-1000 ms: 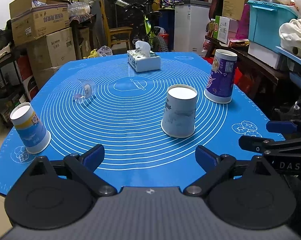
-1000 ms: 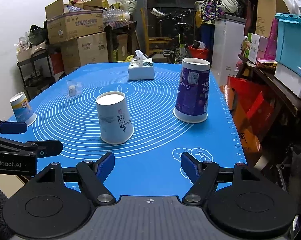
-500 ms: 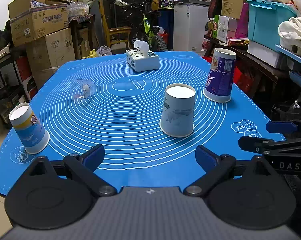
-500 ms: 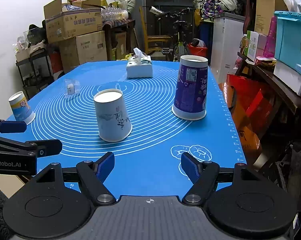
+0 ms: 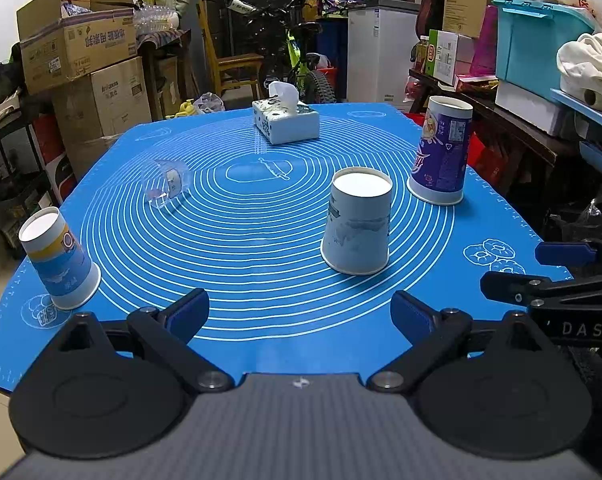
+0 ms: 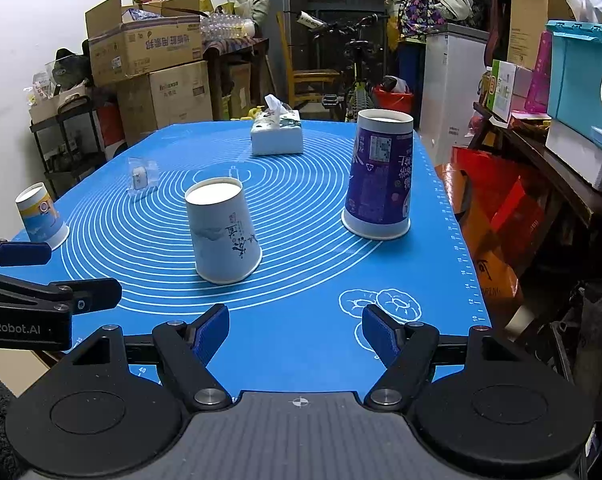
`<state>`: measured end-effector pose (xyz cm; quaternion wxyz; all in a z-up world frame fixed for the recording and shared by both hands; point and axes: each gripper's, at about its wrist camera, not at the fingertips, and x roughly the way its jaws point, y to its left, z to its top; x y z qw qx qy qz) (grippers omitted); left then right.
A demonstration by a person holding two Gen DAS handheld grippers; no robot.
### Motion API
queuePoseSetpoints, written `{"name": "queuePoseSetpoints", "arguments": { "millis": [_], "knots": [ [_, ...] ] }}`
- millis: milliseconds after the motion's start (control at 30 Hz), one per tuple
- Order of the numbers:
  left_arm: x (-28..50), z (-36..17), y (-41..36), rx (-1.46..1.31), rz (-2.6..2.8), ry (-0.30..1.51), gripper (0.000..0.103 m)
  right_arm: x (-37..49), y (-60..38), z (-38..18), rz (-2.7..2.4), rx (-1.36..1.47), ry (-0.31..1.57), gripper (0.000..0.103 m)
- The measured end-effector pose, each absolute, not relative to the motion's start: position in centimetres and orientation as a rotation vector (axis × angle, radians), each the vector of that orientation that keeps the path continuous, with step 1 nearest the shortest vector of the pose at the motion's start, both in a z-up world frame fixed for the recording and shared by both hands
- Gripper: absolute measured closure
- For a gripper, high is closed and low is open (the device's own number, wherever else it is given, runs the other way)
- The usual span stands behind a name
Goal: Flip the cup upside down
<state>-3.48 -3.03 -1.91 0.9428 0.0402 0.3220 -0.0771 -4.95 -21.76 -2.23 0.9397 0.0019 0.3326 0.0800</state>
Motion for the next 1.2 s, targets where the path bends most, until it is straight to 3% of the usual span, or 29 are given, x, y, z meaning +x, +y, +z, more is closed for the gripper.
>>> {"name": "queuePoseSetpoints", "arguments": {
  "millis": [1200],
  "knots": [
    [-3.4,-2.1,-3.46,0.102,-0.161,0.656,0.006,-4.85,-21.77,-2.6,0.167,0.006,0.694,0.024]
  ]
}}
